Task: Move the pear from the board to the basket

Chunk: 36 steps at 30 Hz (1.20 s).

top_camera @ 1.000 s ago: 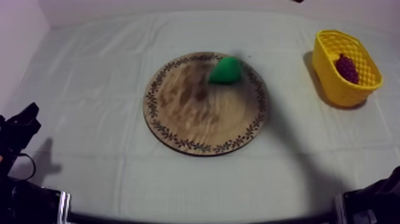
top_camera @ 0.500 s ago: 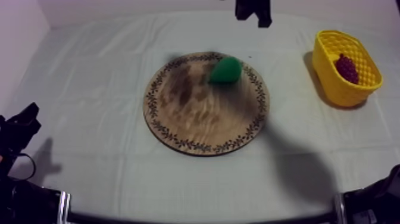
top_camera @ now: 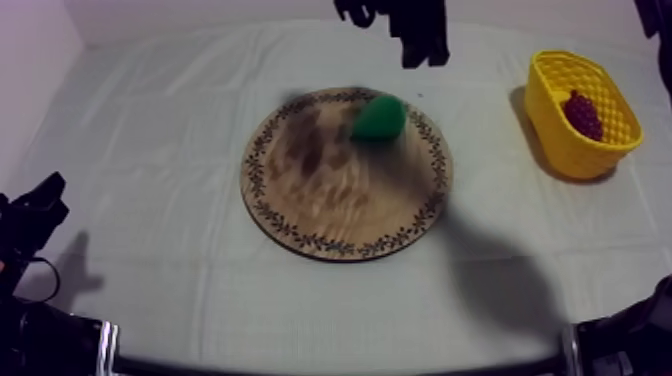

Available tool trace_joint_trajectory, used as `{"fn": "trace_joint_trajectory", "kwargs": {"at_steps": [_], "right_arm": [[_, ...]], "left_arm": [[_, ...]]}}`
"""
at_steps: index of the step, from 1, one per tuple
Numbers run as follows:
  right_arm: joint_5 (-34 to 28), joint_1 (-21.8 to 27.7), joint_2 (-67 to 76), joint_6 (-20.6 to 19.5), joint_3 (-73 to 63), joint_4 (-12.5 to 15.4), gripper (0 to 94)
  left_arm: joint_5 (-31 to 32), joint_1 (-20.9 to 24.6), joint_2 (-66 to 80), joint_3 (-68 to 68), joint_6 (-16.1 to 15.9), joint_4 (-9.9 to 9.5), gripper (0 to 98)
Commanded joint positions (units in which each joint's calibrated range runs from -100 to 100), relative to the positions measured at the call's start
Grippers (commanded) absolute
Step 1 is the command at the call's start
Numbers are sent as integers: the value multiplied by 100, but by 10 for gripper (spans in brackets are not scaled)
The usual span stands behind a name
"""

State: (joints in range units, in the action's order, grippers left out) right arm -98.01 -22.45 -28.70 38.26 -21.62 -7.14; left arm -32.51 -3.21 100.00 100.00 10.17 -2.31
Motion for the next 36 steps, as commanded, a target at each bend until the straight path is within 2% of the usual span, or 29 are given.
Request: {"fn": "trace_joint_trajectory", "kwargs": {"at_steps": [1, 5, 13, 36], "right_arm": [[11, -26, 21, 33, 15, -27, 618], [15, -51, -2, 69, 20, 18, 670], [29, -50, -266, 79, 173, 126, 696], [93, 63, -2224, -30, -699, 239, 675]], "left_arm": [[1, -2, 0, 0, 1, -1, 1], [1, -2, 0, 0, 1, -1, 1], [1, -2, 0, 0, 1, -1, 1], [1, -2, 0, 0, 1, -1, 1]]}}
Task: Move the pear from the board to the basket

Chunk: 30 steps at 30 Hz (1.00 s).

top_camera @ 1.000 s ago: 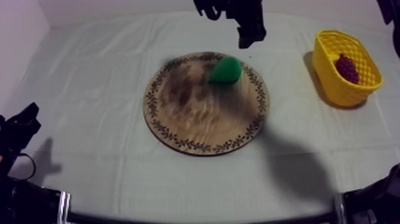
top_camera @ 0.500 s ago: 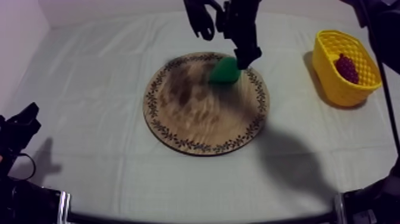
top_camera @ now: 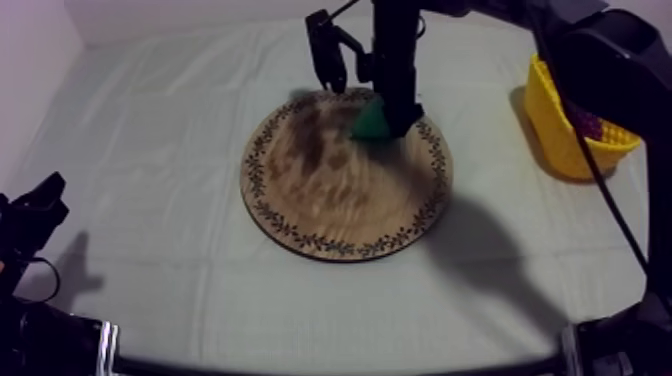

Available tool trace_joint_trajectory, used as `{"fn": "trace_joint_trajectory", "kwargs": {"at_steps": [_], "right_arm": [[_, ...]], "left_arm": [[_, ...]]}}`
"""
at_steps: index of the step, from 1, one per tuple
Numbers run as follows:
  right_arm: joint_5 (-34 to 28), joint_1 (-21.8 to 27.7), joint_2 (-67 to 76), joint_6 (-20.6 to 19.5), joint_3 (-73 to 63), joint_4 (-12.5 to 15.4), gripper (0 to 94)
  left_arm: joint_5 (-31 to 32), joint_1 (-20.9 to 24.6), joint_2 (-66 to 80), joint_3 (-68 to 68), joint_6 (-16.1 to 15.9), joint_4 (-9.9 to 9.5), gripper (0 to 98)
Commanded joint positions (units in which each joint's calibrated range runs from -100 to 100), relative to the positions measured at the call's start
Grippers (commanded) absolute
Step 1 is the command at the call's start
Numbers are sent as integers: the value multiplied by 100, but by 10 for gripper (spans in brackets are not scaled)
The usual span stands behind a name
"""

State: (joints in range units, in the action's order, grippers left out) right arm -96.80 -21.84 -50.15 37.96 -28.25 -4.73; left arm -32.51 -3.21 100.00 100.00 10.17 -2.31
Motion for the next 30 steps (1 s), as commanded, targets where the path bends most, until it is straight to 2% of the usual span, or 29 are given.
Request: {"fn": "trace_joint_trajectory", "kwargs": {"at_steps": [1, 5, 11, 14, 24, 30], "right_arm": [[-26, 4, -137, -2, -73, -1, 673], [-11, -3, -316, -15, -192, 4, 647], [98, -19, -413, -89, -310, 10, 450], [120, -16, -412, -96, -334, -8, 397], [85, 272, 368, -44, -402, -82, 389], [89, 652, 1250, -229, -355, -71, 389]], "left_arm": [[1, -2, 0, 0, 1, -1, 1], [1, -2, 0, 0, 1, -1, 1], [1, -2, 0, 0, 1, -1, 1], [1, -2, 0, 0, 1, -1, 1], [1, -2, 0, 0, 1, -1, 1], [1, -2, 0, 0, 1, -1, 1]]}}
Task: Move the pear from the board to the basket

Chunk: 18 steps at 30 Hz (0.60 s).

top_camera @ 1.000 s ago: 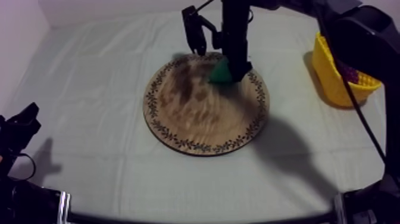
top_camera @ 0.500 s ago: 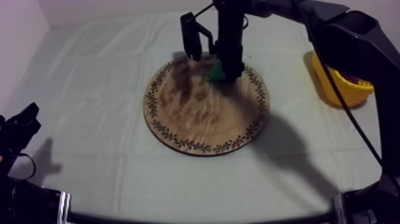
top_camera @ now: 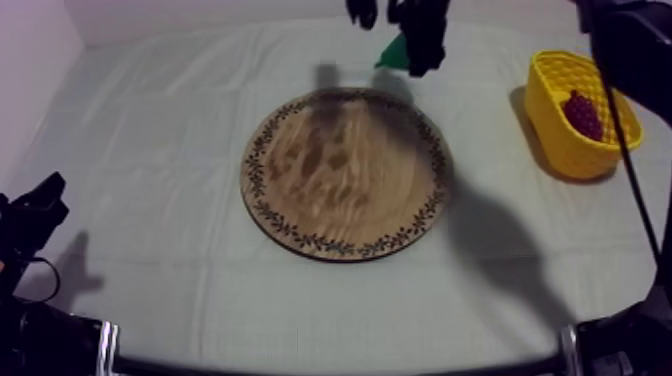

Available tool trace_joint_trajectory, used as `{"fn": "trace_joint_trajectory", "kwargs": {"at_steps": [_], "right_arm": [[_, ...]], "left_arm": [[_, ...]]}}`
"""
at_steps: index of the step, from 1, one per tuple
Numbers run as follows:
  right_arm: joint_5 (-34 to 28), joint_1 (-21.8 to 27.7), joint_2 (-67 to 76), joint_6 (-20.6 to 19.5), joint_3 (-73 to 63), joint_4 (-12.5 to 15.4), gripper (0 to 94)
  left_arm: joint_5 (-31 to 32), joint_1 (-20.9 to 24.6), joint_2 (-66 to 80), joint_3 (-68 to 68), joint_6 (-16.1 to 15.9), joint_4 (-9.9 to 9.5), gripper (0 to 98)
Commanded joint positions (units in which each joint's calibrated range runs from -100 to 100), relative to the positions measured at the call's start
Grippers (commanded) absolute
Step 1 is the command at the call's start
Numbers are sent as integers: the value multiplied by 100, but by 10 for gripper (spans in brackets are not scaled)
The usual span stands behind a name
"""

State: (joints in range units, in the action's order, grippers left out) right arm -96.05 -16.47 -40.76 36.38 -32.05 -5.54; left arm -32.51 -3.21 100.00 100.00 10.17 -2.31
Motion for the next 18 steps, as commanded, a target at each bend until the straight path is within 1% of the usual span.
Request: {"fn": "trace_joint_trajectory", "kwargs": {"at_steps": [1, 5, 12, 18], "right_arm": [[27, 189, 461, -136, 58, 13, 388], [137, 506, 1077, -483, 248, 12, 389], [457, 1046, 2163, -1298, 799, -64, 401], [795, 1409, 2903, -1890, 1608, -172, 406]], "left_arm": [[1, -2, 0, 0, 1, -1, 1], [1, -2, 0, 0, 1, -1, 1], [1, -2, 0, 0, 1, -1, 1], [1, -2, 0, 0, 1, -1, 1]]}}
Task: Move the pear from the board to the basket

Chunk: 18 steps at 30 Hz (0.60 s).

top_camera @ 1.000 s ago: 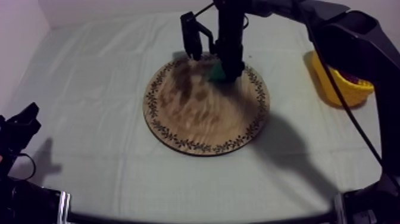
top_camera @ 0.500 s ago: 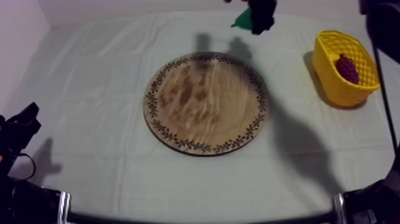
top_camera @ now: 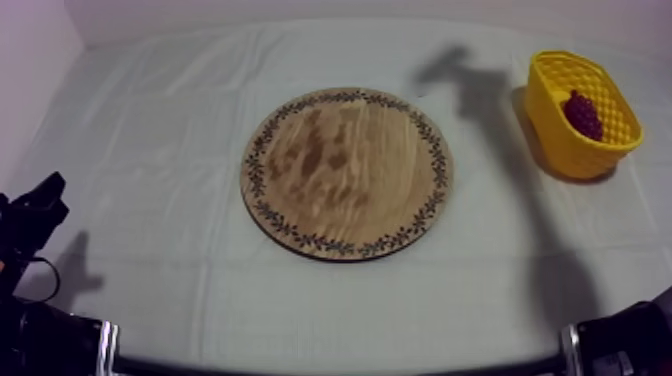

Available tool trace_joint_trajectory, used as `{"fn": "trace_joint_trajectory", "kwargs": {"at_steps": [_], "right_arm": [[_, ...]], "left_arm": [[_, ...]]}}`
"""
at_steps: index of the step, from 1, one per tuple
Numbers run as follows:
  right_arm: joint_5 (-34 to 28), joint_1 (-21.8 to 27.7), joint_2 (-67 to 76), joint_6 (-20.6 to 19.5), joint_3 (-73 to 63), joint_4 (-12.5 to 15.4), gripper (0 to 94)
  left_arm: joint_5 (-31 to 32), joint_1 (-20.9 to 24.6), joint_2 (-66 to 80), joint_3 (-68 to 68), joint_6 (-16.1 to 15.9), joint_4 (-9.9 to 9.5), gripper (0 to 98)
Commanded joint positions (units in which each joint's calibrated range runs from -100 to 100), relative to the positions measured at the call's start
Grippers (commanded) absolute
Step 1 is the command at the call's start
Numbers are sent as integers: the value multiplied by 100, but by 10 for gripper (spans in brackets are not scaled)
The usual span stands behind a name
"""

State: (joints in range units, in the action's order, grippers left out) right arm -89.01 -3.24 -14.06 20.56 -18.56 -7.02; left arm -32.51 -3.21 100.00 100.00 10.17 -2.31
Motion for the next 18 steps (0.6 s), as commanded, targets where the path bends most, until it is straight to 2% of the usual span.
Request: {"fn": "trace_joint_trajectory", "kwargs": {"at_steps": [1, 7, 18], "right_arm": [[135, 139, 333, -397, 410, -43, 407], [447, 444, 774, -884, 1243, -150, 427], [1097, 811, 1135, -1533, 3077, -388, 444]], "left_arm": [[1, -2, 0, 0, 1, -1, 1], [1, -2, 0, 0, 1, -1, 1], [1, -2, 0, 0, 1, -1, 1]]}}
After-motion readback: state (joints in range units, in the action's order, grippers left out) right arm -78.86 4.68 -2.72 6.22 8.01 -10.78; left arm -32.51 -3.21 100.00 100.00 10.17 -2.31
